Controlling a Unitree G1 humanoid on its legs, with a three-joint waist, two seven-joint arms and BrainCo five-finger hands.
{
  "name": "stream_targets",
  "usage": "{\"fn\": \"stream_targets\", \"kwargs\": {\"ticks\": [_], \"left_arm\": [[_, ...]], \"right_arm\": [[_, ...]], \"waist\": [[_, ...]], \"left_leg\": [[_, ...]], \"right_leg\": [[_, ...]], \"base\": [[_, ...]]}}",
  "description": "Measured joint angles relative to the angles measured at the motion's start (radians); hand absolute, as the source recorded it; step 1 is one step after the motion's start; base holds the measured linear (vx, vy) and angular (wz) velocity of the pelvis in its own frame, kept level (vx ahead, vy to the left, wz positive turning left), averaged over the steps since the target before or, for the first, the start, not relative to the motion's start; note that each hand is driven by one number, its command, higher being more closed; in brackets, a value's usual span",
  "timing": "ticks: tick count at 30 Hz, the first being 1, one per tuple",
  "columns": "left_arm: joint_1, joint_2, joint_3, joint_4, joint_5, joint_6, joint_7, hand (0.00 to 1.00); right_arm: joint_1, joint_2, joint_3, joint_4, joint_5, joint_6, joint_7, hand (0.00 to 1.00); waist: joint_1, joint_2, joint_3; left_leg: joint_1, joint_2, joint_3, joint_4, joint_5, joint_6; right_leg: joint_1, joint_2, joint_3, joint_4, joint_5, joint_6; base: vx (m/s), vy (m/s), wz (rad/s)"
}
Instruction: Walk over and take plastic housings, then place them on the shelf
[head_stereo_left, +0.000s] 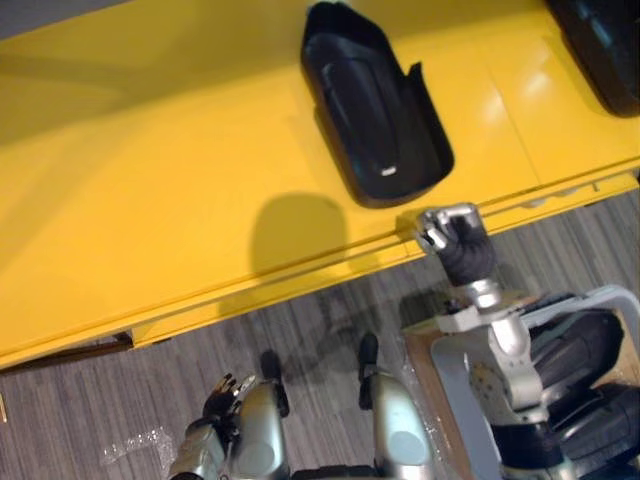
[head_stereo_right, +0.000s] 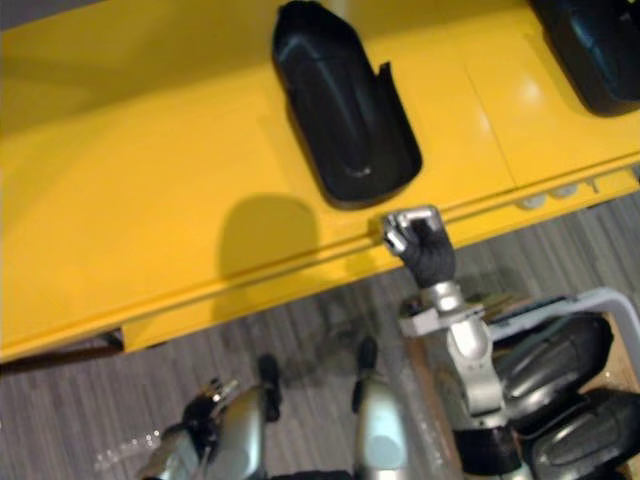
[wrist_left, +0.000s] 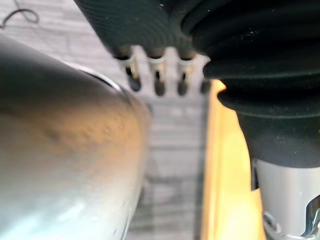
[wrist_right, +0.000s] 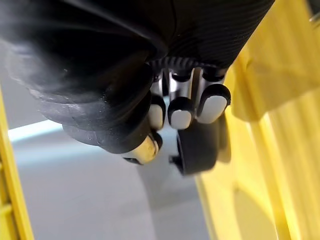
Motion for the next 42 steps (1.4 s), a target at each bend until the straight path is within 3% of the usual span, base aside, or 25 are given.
{"fn": "stream_targets", "kwargs": {"ticks": [13, 23, 31, 42], "left_arm": [[-0.038, -0.008, -0.001, 0.018, 0.001, 0.009, 0.021, 0.00], [-0.047, -0.025, -0.003, 0.019, 0.001, 0.022, 0.019, 0.00], [-0.049, -0.030, -0.022, 0.018, 0.003, 0.036, 0.013, 0.00], [-0.049, -0.035, -0.021, 0.016, 0.018, 0.037, 0.012, 0.00]], "right_arm": [[-0.172, -0.028, -0.015, 0.120, -0.018, -0.005, -0.082, 1.00], [-0.323, -0.042, -0.043, 0.294, -0.023, -0.068, -0.102, 1.00], [-0.390, -0.054, -0.052, 0.370, -0.037, -0.064, -0.126, 1.00], [-0.327, -0.055, -0.053, 0.307, -0.038, -0.065, -0.148, 1.00]], "waist": [[0.013, 0.024, 0.014], [0.030, 0.057, 0.021], [0.034, 0.073, 0.019], [0.037, 0.081, 0.016]], "left_leg": [[-0.077, -0.028, -0.032, 0.044, 0.002, 0.011], [-0.071, -0.044, -0.041, 0.042, 0.007, 0.013], [-0.072, -0.054, -0.064, 0.040, 0.016, 0.013], [-0.061, -0.039, -0.065, 0.032, 0.017, 0.013]], "right_leg": [[-0.067, -0.034, -0.011, 0.060, -0.005, 0.004], [-0.069, -0.056, -0.026, 0.100, -0.031, 0.006], [-0.064, -0.066, -0.041, 0.114, -0.039, 0.008], [-0.026, -0.051, -0.052, 0.059, -0.026, 0.013]], "base": [[-0.04, 0.025, 0.07], [0.02, 0.005, 0.05], [0.01, 0.003, 0.07], [0.02, 0.005, 0.01]]}}
